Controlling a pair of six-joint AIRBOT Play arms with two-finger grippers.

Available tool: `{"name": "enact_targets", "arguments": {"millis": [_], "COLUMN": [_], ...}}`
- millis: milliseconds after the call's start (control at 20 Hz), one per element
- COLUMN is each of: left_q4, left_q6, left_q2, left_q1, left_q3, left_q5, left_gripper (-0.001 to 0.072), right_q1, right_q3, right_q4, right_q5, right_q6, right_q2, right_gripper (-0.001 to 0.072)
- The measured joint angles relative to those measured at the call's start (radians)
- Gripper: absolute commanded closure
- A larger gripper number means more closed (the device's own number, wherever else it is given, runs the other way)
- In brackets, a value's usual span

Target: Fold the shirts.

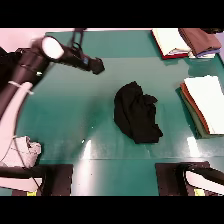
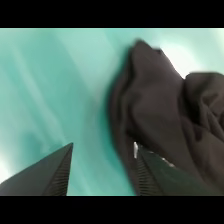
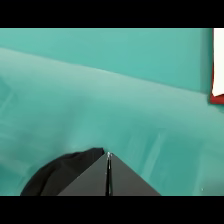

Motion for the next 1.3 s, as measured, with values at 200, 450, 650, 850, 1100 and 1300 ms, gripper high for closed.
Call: {"name": "enact_targets", "arguments": {"millis": [200,450,650,850,1100,1300], "left_q4": [-0.072,-0.176,-0.216,-0.227,-0.167,-0.034], "left_q6": [0.002,0.004,0.006,0.008,0.021,0.023], "left_q2": [-0.164,-0.293,-0.328,-0.338,-0.266,-0.121], "left_q1": [-0.034,-0.049,-0.051,-0.05,0.043,0.167], "left_q3": [-0.006,-0.008,-0.008,-0.005,0.037,0.048], "left_q5": [0.053,0.087,0.1,0.105,0.015,-0.067], "left_gripper": [0.0245,0.0246,0.0381,0.0685,0.0685,0.0685], "right_q1": [0.0,-0.001,-0.001,-0.001,-0.018,-0.048], "right_q3": [0.0,-0.001,-0.001,-0.002,-0.147,-0.463], "right_q4": [0.0,0.0,0.001,0.0,-0.002,-0.001], "right_q5": [0.042,0.066,0.073,0.097,0.141,0.116], "right_q6": [0.0,0.001,0.01,0.022,0.025,0.027], "right_q2": [0.0,-0.001,-0.004,-0.005,0.031,0.102], "right_gripper": [0.0693,0.0693,0.0693,0.0693,0.0693,0.0212]}}
